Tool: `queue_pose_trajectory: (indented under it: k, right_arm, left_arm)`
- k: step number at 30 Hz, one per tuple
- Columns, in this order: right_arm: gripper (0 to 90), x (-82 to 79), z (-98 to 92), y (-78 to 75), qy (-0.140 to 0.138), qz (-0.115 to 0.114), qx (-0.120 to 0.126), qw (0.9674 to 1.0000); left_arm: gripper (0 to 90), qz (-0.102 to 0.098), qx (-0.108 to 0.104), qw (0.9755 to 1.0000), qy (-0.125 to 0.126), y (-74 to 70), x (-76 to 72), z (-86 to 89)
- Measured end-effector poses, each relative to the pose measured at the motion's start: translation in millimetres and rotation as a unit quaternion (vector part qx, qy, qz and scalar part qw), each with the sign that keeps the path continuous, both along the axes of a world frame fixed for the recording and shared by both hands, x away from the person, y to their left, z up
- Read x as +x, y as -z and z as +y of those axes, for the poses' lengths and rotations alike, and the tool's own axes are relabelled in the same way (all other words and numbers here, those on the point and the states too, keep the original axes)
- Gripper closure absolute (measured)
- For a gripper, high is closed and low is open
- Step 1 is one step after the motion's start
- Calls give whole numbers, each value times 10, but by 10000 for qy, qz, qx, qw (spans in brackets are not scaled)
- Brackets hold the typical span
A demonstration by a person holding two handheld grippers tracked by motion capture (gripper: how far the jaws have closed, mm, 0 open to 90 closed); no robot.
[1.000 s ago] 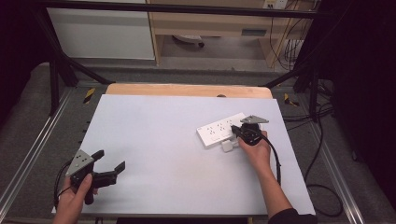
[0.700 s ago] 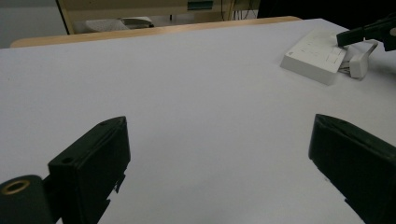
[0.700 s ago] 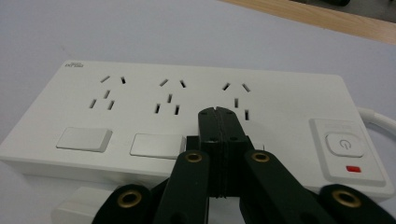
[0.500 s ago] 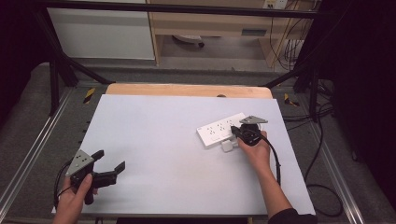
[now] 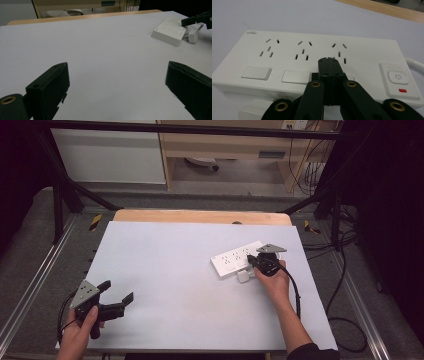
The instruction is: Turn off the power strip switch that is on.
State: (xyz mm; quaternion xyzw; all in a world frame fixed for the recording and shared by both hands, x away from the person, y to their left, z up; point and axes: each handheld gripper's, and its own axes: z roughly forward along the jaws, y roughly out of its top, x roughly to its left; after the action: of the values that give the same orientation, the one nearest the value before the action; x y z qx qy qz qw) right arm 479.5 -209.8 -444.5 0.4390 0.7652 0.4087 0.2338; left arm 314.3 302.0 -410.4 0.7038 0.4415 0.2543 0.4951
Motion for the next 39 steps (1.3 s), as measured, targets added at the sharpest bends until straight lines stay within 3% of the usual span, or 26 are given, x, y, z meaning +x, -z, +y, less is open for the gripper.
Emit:
queue_pose_trajectory:
  k: [20, 39]
  right_arm:
    - [900, -27, -35, -87, 36, -94, 109, 9999]
    - [890, -67, -65, -228, 87, -339, 337, 9988]
  left_arm:
    - [50, 29, -1, 10000, -20, 9, 20, 1]
    - [50, 19, 7, 10000, -2, 12, 10, -5]
